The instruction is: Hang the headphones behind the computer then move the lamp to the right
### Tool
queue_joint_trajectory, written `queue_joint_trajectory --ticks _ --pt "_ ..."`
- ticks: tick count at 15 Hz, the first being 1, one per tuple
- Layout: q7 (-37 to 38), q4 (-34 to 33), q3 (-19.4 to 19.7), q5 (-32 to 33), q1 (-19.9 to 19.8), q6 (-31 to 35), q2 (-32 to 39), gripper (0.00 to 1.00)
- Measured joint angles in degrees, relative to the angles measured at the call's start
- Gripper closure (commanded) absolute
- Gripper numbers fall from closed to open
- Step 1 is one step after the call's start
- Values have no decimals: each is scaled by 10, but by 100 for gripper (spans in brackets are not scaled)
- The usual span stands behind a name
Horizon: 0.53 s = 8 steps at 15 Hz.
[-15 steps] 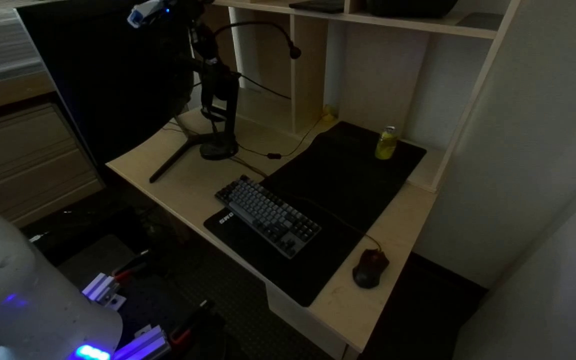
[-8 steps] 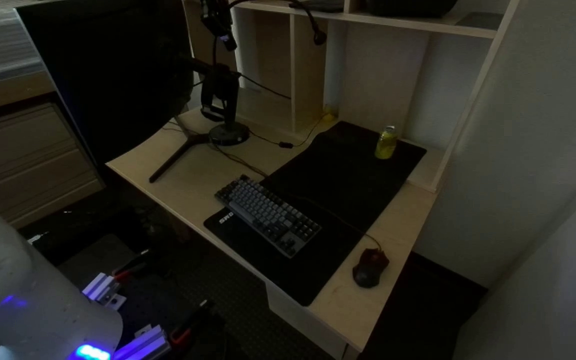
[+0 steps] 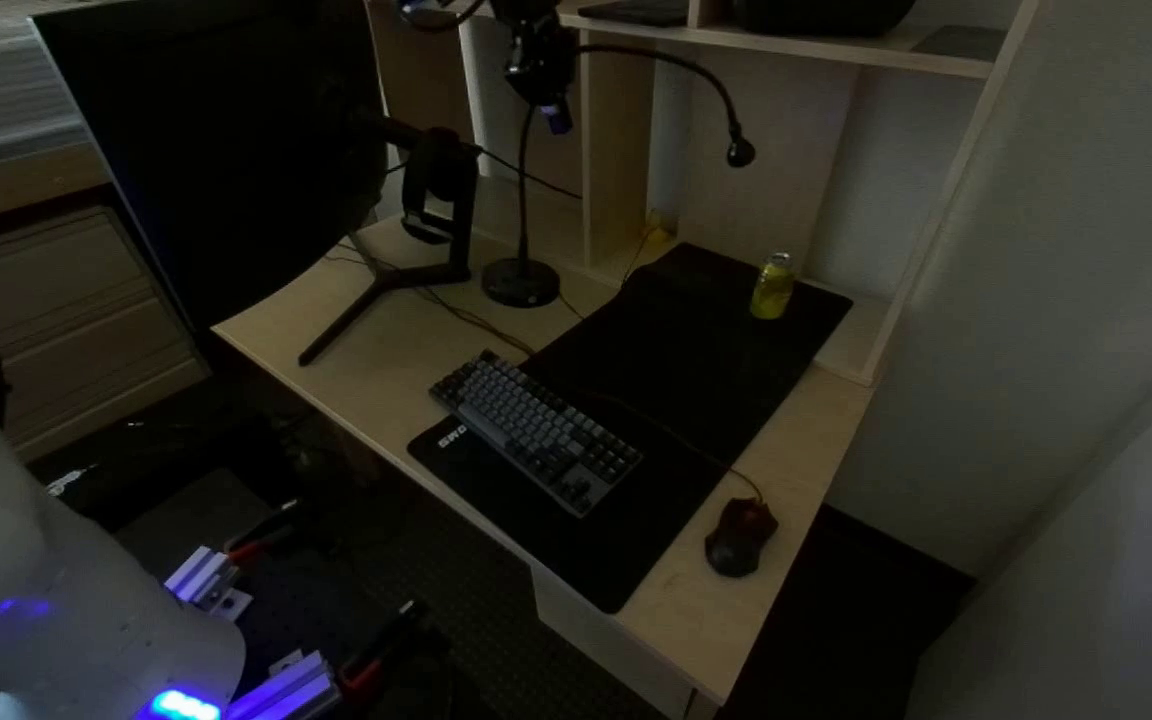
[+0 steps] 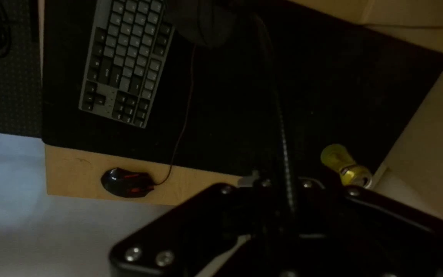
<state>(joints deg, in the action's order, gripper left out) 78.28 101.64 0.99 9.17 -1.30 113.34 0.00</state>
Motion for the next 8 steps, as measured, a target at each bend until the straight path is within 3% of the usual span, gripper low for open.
queue_joint_trajectory --ticks 3,8 --pt "0 -73 39 -36 -31 -3 51 95" --pt "8 -100 44 -44 -34 -8 78 99"
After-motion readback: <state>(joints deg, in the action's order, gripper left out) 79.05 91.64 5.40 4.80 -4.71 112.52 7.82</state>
